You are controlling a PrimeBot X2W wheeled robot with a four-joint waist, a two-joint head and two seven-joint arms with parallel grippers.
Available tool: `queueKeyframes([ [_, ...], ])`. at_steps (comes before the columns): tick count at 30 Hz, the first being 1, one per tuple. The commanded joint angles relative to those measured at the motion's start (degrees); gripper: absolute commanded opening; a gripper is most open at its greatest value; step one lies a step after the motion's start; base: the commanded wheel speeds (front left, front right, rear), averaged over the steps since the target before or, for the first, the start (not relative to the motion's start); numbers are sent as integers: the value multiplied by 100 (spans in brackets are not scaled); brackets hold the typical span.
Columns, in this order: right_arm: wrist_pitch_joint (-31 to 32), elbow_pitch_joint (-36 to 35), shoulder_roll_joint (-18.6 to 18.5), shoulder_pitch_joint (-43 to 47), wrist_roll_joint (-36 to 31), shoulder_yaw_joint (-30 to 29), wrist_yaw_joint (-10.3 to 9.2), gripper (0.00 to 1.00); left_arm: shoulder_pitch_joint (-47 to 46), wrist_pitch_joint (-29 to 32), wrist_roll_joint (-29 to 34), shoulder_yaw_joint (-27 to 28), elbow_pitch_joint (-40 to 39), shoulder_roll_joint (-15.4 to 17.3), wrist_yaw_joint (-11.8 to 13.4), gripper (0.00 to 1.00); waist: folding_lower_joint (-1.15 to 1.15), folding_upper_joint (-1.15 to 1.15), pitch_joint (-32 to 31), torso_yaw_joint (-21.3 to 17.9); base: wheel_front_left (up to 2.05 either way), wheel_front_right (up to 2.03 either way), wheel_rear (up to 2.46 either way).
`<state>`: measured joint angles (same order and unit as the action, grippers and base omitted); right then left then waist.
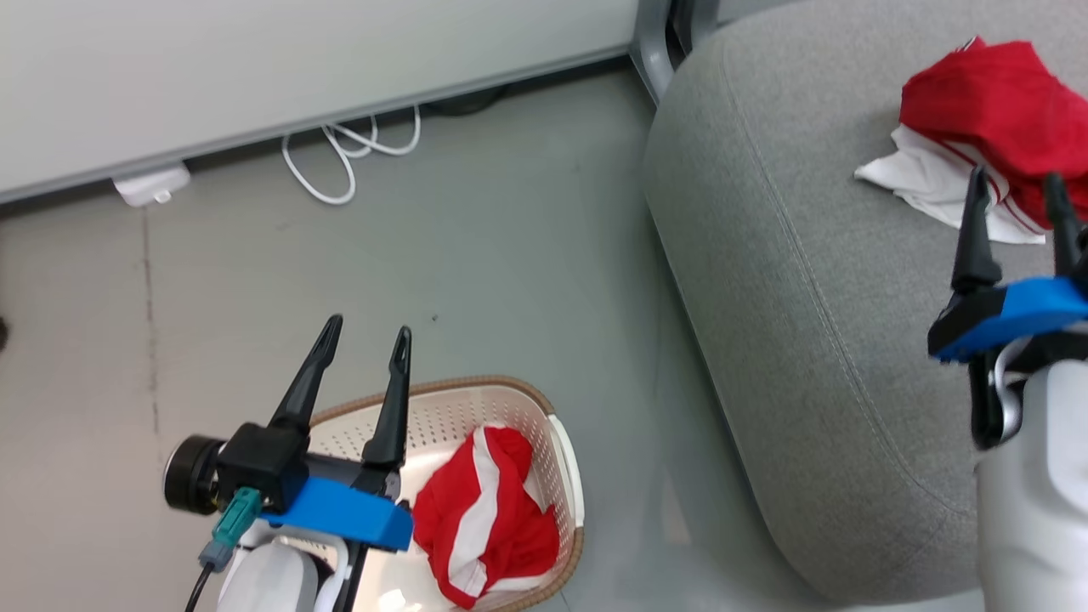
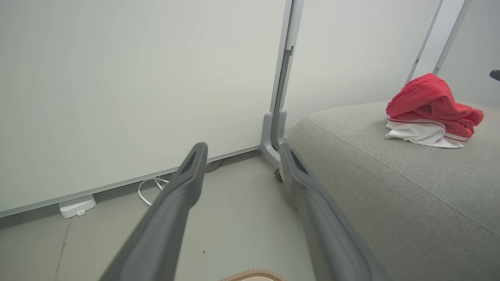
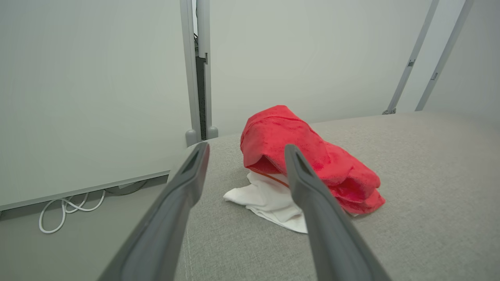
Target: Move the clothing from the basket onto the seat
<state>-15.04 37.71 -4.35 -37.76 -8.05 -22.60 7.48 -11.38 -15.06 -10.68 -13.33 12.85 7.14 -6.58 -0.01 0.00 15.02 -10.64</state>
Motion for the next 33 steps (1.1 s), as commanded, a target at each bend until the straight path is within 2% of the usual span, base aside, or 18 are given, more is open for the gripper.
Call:
queueKeyframes([
  [1, -20, -170, 36, 321, 123, 122, 3, 100, 135, -17, -27, 80, 39, -16, 27, 100, 1, 0, -324, 160, 0, 0, 0],
  [10, -4, -1292, 141, 1717, 497, 690, 3, 100, 623, -17, -11, 501, 151, -151, 29, 100, 1, 0, -820, 469, 0, 0, 0],
  [17, 54, -1849, 146, 2570, 1021, 1183, 3, 100, 909, -17, 0, 841, 226, -207, 36, 100, 1, 0, -1108, 731, 0, 0, 0],
  [25, 301, -2339, 144, 3142, 1137, 1625, 3, 100, 927, -17, -12, 1039, 437, -182, -20, 100, 1, 0, -1276, 1013, 0, 0, 0],
  [33, 465, -2673, 143, 3466, 1272, 1762, 3, 100, 745, -17, 42, 983, 689, -216, -46, 100, 1, 0, -1378, 1343, 0, 0, 0],
])
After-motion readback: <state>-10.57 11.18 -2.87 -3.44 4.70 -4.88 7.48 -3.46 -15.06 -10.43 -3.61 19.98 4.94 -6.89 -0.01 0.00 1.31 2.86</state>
